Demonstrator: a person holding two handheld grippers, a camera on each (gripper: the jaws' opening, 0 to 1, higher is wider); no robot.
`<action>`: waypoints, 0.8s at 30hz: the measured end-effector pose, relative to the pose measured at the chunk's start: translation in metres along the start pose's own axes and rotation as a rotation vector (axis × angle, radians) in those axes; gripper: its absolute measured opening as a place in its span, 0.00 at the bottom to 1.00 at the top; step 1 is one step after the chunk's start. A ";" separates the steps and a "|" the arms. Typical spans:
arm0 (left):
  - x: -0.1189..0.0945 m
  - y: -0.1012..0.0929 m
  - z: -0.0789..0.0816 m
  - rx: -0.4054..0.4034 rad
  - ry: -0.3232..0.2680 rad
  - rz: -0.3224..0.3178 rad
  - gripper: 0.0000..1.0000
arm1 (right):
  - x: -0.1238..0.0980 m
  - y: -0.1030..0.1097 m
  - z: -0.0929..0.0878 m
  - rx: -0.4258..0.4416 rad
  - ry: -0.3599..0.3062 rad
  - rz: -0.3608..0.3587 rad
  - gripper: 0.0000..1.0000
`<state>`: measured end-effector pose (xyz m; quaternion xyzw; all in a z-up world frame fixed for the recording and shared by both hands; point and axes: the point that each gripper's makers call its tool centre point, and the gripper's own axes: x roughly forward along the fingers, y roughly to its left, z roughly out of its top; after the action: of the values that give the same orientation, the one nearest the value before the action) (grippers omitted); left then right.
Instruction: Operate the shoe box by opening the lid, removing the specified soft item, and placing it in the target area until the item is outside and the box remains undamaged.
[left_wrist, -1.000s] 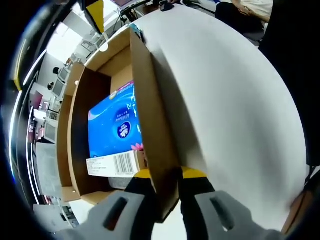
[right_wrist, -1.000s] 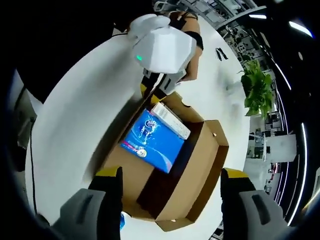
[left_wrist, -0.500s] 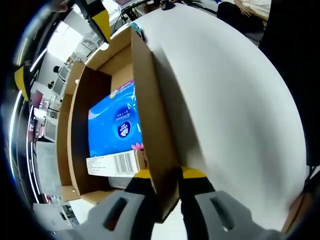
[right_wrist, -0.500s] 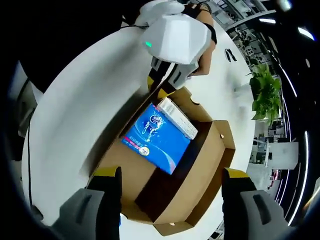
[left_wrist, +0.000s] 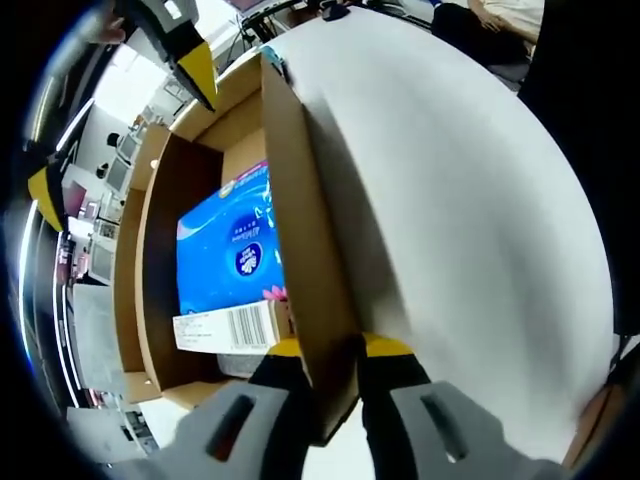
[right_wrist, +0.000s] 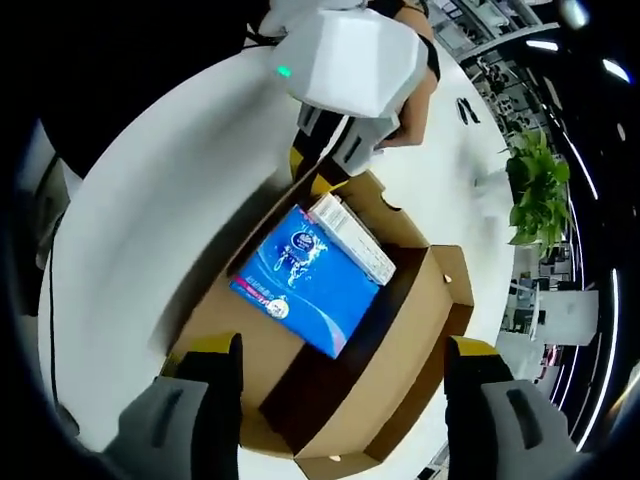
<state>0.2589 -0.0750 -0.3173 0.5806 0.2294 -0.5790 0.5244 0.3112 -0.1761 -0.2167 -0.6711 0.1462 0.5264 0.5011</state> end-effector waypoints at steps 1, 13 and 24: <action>0.000 0.000 0.000 0.000 0.000 0.000 0.14 | 0.000 0.000 0.000 0.000 -0.001 0.002 0.85; -0.001 -0.001 0.000 0.002 0.005 0.003 0.14 | 0.014 -0.008 0.018 -0.047 -0.022 0.019 0.86; -0.001 -0.001 0.000 0.003 0.000 0.000 0.14 | 0.029 -0.001 0.019 -0.062 -0.033 0.050 0.86</action>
<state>0.2583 -0.0741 -0.3169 0.5812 0.2287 -0.5794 0.5236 0.3131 -0.1502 -0.2396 -0.6738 0.1382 0.5541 0.4690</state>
